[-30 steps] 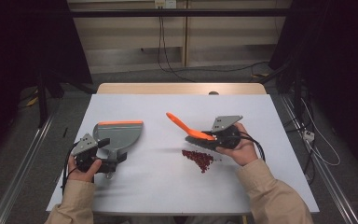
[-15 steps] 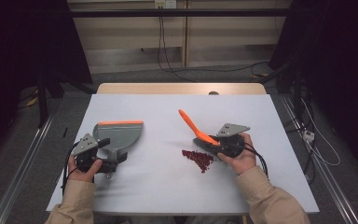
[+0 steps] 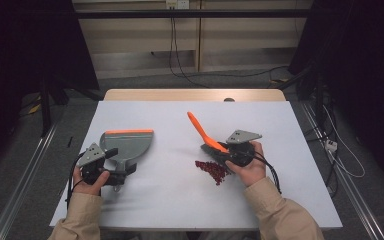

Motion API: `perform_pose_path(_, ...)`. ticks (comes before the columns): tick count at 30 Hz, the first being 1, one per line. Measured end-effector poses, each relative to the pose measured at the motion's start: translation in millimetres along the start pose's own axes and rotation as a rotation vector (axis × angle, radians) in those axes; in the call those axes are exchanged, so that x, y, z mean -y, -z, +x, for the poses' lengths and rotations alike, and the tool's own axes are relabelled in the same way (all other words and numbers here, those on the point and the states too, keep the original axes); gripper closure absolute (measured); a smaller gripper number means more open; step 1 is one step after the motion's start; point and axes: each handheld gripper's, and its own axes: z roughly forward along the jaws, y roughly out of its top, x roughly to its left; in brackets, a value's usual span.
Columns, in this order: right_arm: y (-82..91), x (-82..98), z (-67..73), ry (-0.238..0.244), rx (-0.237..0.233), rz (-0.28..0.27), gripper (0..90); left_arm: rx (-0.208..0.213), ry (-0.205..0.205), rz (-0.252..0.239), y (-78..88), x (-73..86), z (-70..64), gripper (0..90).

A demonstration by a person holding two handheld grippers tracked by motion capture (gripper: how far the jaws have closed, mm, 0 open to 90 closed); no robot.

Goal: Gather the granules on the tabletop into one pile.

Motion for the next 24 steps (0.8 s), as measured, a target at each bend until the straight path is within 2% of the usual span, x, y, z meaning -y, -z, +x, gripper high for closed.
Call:
perform_pose_path(2,4.3,-0.8,-0.4,-0.002,0.011,-0.01,71.2,0.0,0.001,-0.001,0.1,0.0,0.0,5.3)
perform_pose_path(6,13.2,-0.4,-4.3,-0.04,0.035,-0.026,71.2,0.0,0.002,-0.002,-0.2,0.0,-0.2,5.3)
perform_pose_path(9,15.5,2.9,-6.3,-0.054,0.047,-0.018,71.2,0.003,0.0,-0.001,-0.4,-0.1,-0.5,5.3)
perform_pose_path(12,17.9,6.1,-7.8,-0.084,0.084,0.001,71.3,0.0,0.003,-0.006,0.7,-0.4,-0.5,5.3)
perform_pose_path(17,25.0,11.5,-7.6,-0.171,0.15,-0.002,71.2,0.001,0.001,-0.006,1.1,-0.9,-0.5,5.3)
perform_pose_path(24,31.3,17.5,-5.6,-0.226,0.233,0.006,71.3,0.008,0.001,-0.014,1.7,-2.1,-1.2,5.3)
